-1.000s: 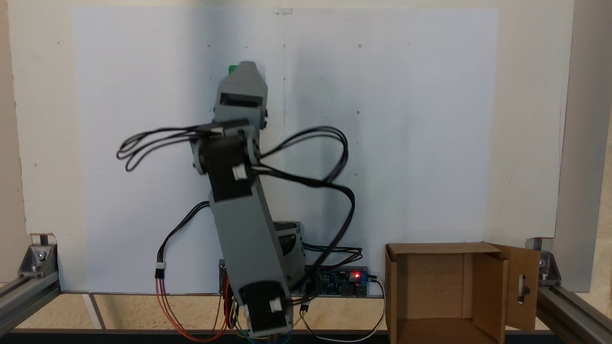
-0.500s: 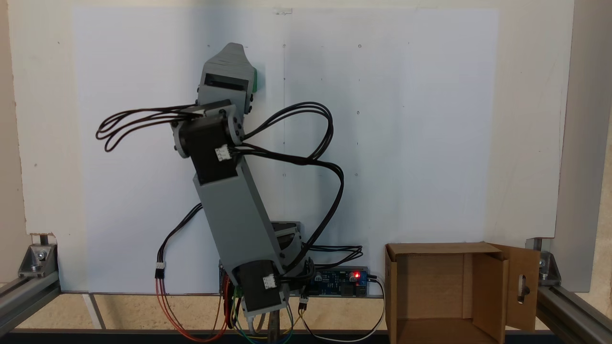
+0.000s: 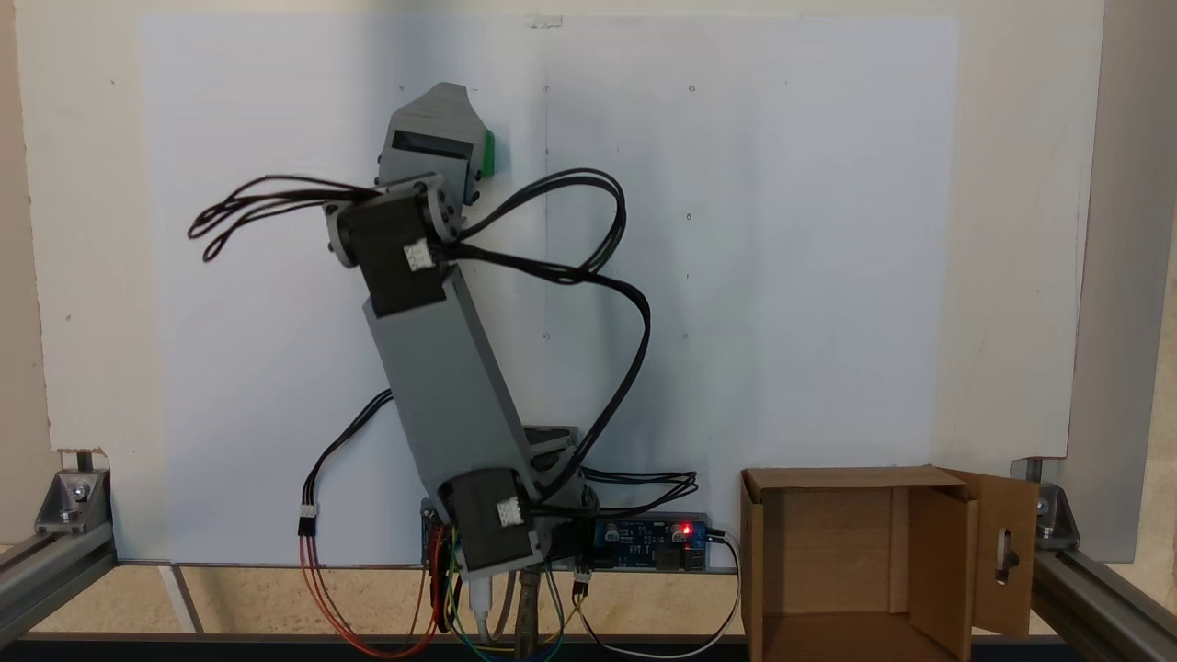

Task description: Grasp a green dice and put it in the bin.

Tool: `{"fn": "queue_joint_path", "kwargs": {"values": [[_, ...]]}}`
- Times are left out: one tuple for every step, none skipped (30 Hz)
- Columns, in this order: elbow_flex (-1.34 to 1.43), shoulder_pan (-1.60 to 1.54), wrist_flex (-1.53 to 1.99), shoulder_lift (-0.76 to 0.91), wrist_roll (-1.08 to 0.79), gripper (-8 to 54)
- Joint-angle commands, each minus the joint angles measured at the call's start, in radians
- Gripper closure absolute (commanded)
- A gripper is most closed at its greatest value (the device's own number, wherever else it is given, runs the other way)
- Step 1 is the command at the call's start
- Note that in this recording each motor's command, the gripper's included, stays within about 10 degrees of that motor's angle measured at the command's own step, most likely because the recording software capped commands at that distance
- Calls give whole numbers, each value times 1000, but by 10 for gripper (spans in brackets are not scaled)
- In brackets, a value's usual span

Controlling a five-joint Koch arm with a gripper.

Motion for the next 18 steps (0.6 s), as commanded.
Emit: {"fn": "queue_joint_path", "kwargs": {"values": [[-63, -15, -6, -3, 64, 15], [-63, -15, -6, -12, 64, 14], [-63, -15, -6, -23, 64, 15], [-60, -15, -6, -28, 64, 15], [-57, -12, -6, -38, 64, 15], [-54, -12, -6, -52, 64, 15], [-54, -11, -6, -67, 63, 15], [-54, -11, -6, -84, 63, 14], [-52, -11, -6, -97, 63, 14], [-52, -11, -9, -107, 63, 15], [-52, -11, -9, -112, 63, 15], [-52, -11, -11, -120, 63, 15], [-52, -11, -11, -126, 63, 15], [-52, -9, -11, -127, 63, 15], [-52, -8, -11, -130, 63, 15], [-49, -8, -11, -130, 63, 15], [-43, -8, -11, -130, 63, 15], [-37, -8, -12, -130, 63, 15]]}}
